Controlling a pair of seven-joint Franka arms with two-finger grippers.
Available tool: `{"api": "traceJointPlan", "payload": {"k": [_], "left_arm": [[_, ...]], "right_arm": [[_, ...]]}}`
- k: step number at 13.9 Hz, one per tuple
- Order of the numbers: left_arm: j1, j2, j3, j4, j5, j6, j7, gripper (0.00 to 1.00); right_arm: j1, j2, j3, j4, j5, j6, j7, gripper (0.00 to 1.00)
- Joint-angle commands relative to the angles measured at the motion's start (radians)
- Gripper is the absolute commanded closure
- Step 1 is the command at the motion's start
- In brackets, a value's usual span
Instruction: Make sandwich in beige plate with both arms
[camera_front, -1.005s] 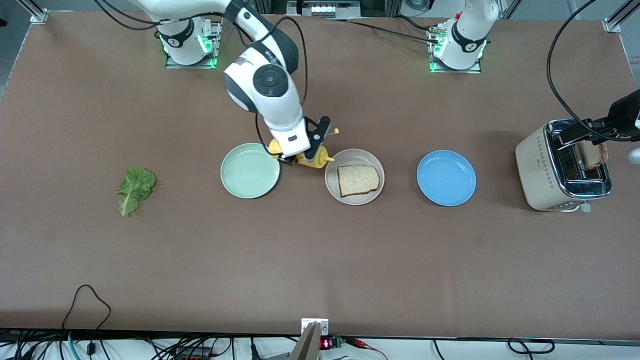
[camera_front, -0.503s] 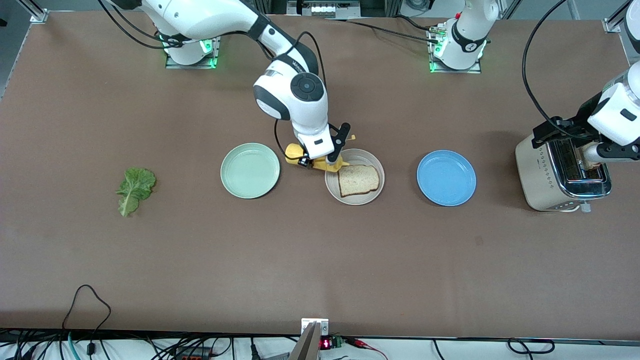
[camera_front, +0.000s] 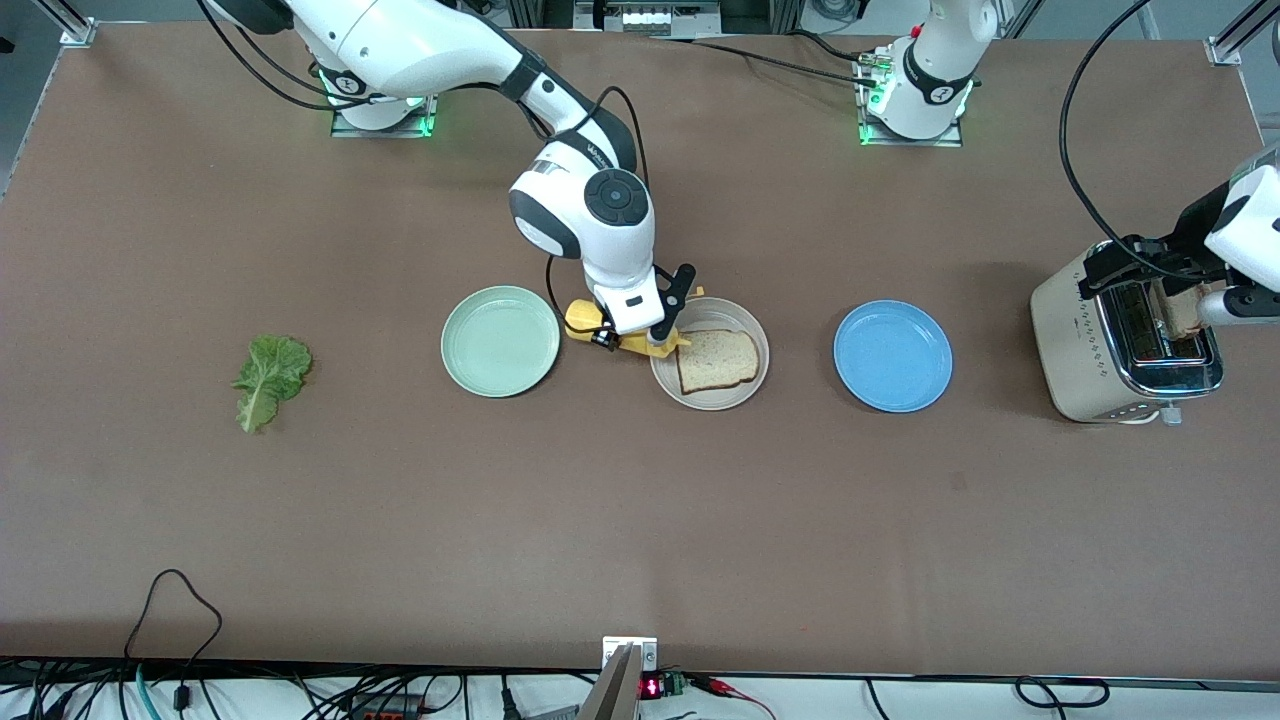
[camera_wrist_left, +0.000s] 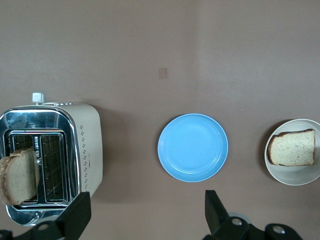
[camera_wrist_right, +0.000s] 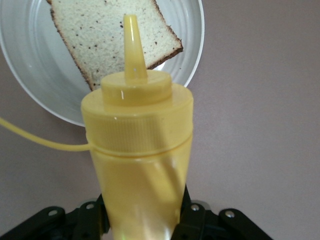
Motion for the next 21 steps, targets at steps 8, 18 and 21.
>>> {"api": "traceJointPlan", "payload": {"k": [8, 18, 21], "left_arm": [[-0.208, -0.020, 0.217, 0.004, -0.011, -0.001, 0.017, 0.00], [-0.106, -0.065, 0.081, -0.047, 0.025, -0.012, 0.009, 0.00], [-0.099, -0.071, 0.079, -0.054, 0.025, -0.010, 0.011, 0.00]], "right_arm": [[0.053, 0.057, -0.048, 0.106, -0.020, -0.004, 0.051, 0.92], [-0.235, -0.257, -0.041, -0.147, 0.303, -0.010, -0.293, 0.91], [-0.391, -0.366, -0.041, -0.230, 0.521, -0.019, -0.571, 0.91]]}}
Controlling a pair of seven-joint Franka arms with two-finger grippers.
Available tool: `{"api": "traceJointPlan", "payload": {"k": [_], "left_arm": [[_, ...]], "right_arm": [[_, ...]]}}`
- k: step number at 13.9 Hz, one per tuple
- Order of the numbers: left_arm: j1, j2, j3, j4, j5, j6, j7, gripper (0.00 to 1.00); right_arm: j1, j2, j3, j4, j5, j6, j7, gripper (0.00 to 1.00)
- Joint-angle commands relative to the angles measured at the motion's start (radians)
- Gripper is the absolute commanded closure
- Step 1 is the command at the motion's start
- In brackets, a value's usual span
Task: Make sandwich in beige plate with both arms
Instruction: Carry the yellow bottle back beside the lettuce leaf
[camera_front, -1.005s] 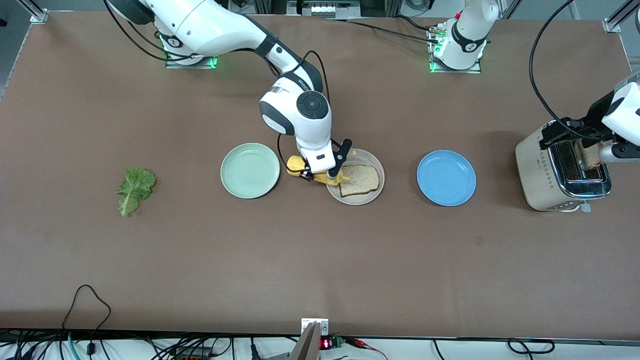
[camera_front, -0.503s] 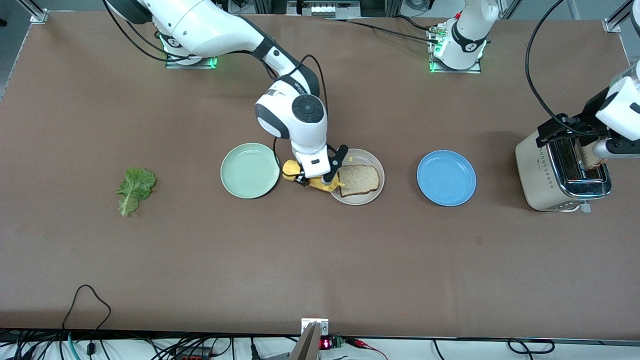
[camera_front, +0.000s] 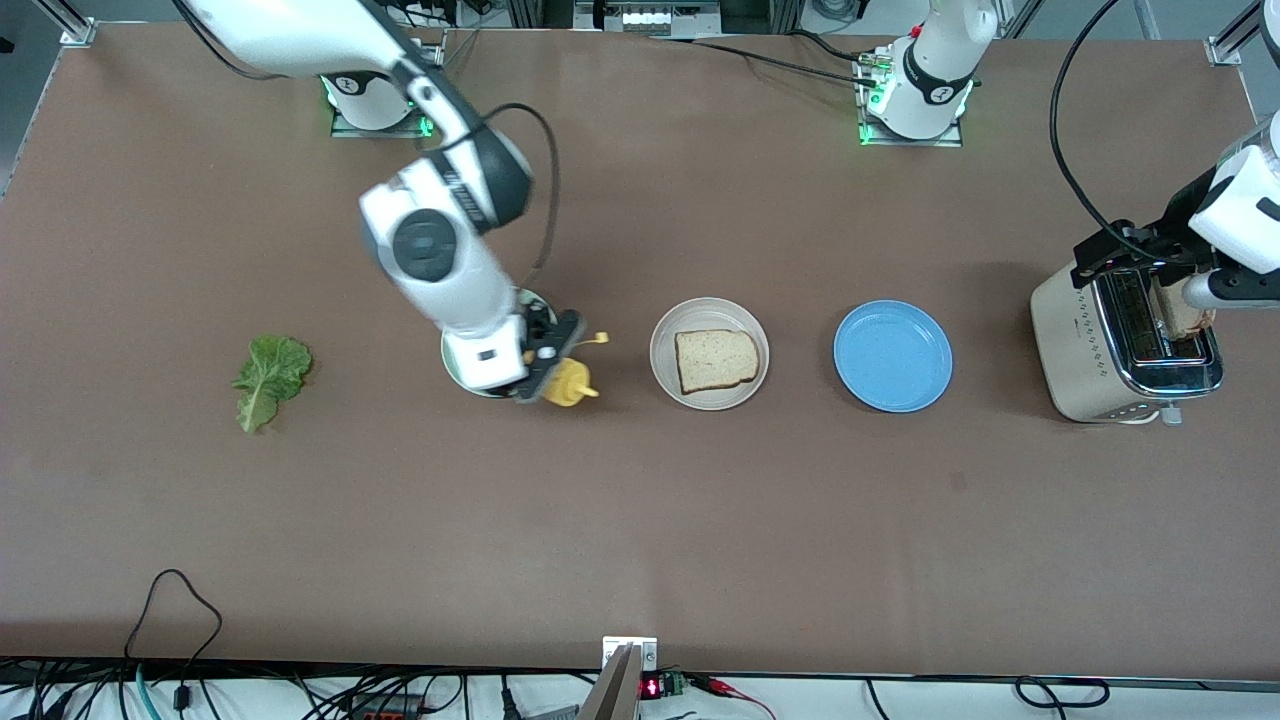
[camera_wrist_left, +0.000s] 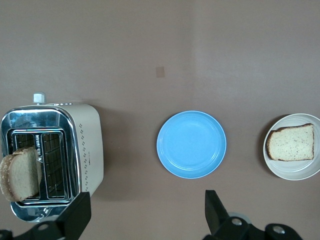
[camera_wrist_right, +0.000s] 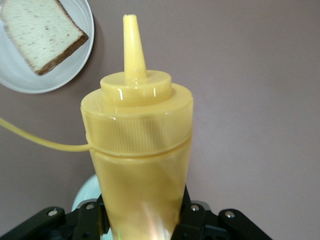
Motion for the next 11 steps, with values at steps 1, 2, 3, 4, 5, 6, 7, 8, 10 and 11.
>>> {"api": "traceJointPlan", "payload": {"k": [1, 2, 3, 4, 5, 6, 7, 8, 10, 11], "left_arm": [[0.019, -0.035, -0.020, -0.035, 0.014, 0.000, 0.011, 0.00], [0.019, -0.035, -0.020, -0.035, 0.014, 0.000, 0.011, 0.00], [0.021, -0.037, -0.022, -0.039, 0.014, 0.000, 0.011, 0.00], [0.021, -0.037, -0.022, -0.040, 0.014, 0.000, 0.009, 0.00], [0.021, -0.037, -0.022, -0.040, 0.014, -0.002, 0.009, 0.00], [0.021, -0.037, -0.022, -0.039, 0.014, 0.000, 0.009, 0.00], [0.021, -0.037, -0.022, -0.039, 0.014, 0.001, 0.009, 0.00], [0.021, -0.037, -0.022, -0.039, 0.014, 0.001, 0.009, 0.00], [0.021, -0.037, -0.022, -0.039, 0.014, 0.001, 0.009, 0.00], [0.023, -0.037, -0.022, -0.039, 0.013, 0.001, 0.011, 0.00]], "right_arm": [[-0.154, -0.137, 0.015, -0.133, 0.207, -0.026, -0.257, 0.92], [-0.210, -0.157, 0.015, -0.152, 0.292, -0.054, -0.359, 0.91], [-0.247, -0.169, 0.010, -0.160, 0.352, -0.077, -0.452, 0.92], [-0.293, -0.180, 0.009, -0.166, 0.405, -0.109, -0.531, 0.92], [-0.336, -0.183, 0.003, -0.171, 0.447, -0.146, -0.599, 0.91], [-0.379, -0.183, 0.001, -0.174, 0.484, -0.169, -0.665, 0.92], [-0.423, -0.182, 0.001, -0.184, 0.530, -0.187, -0.740, 0.92], [-0.466, -0.181, 0.001, -0.209, 0.592, -0.204, -0.829, 0.91], [-0.526, -0.178, 0.001, -0.267, 0.705, -0.211, -1.002, 0.92], [-0.546, -0.178, 0.000, -0.295, 0.755, -0.211, -1.073, 0.91]]}}
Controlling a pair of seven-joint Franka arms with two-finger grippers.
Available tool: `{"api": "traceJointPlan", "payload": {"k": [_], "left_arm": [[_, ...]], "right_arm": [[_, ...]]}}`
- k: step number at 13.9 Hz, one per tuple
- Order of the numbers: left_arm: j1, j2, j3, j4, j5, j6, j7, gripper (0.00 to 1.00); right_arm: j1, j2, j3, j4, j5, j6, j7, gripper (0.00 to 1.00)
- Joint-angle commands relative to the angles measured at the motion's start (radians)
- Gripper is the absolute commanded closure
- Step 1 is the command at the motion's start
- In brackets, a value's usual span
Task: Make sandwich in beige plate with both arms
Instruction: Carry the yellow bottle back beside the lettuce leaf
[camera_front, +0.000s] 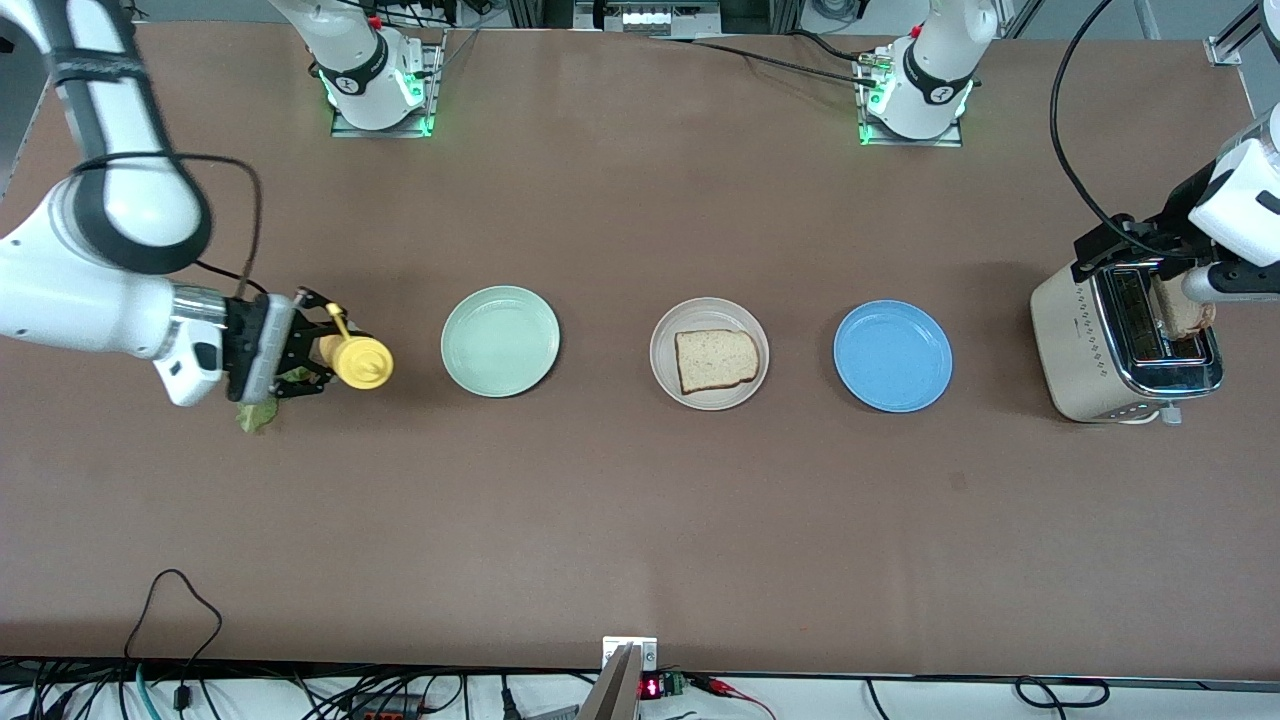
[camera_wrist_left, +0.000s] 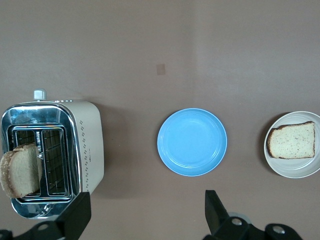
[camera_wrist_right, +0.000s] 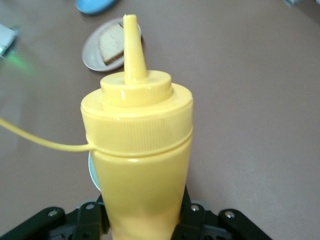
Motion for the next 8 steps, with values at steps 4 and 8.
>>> {"api": "traceJointPlan", "payload": {"k": [4, 8], "left_arm": [[0.015, -0.027, -0.014, -0.026, 0.014, 0.000, 0.011, 0.00], [0.016, -0.026, -0.012, -0.026, 0.014, 0.001, 0.011, 0.00]], "right_arm": [[-0.112, -0.001, 0.012, -0.159, 0.269, -0.008, -0.370, 0.91], [-0.128, 0.049, -0.040, -0.218, 0.347, -0.010, -0.623, 0.91]]}}
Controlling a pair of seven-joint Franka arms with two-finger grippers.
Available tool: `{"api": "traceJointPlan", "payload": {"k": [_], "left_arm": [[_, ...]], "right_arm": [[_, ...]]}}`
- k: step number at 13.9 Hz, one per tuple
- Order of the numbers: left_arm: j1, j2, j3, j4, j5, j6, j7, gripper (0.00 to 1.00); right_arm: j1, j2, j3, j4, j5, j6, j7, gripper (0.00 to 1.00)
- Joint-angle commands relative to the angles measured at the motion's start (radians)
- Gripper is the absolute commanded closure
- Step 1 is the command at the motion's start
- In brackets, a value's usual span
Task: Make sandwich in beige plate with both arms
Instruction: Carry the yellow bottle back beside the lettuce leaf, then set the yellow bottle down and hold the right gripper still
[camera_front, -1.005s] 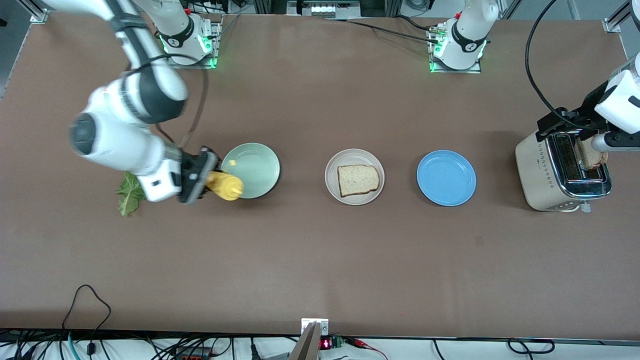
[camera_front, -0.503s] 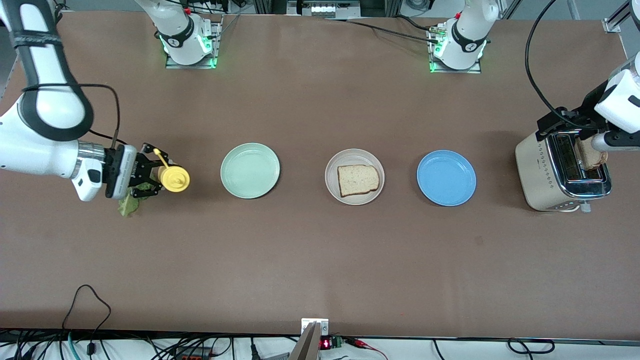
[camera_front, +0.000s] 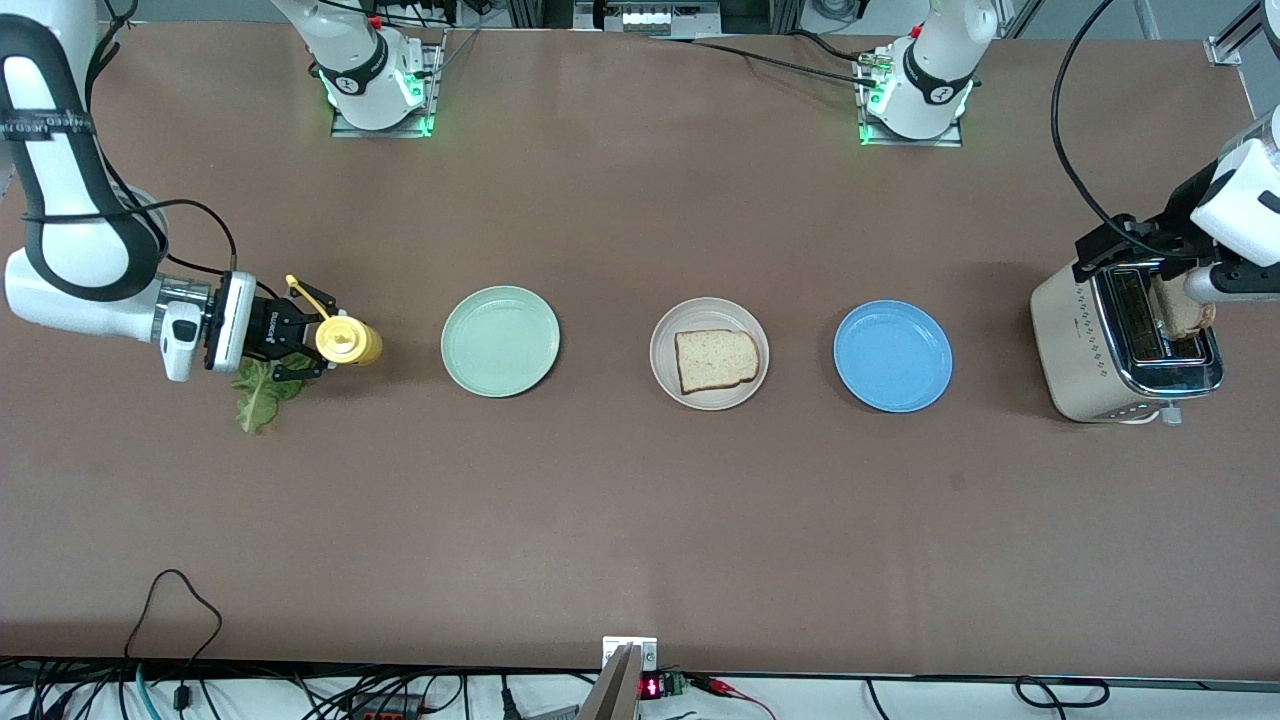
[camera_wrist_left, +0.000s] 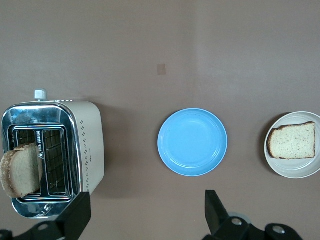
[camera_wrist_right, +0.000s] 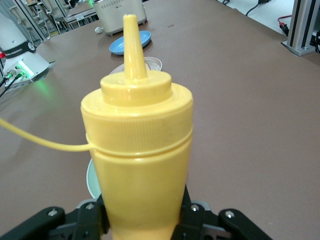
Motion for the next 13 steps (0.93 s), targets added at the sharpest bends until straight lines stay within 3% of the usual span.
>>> {"api": "traceJointPlan", "payload": {"k": [1, 6, 13], "left_arm": [[0.014, -0.026, -0.013, -0.024, 0.014, 0.001, 0.011, 0.00], [0.012, -0.023, -0.013, -0.023, 0.014, 0.003, 0.011, 0.00], [0.026, -0.010, -0.012, -0.023, 0.016, 0.026, 0.012, 0.00]], "right_arm": [[-0.034, 0.028, -0.017, -0.027, 0.042, -0.015, -0.162, 0.91], [-0.066, 0.138, -0.019, -0.027, 0.132, -0.059, -0.327, 0.91], [-0.074, 0.204, -0.019, -0.022, 0.160, -0.053, -0.415, 0.90]]}}
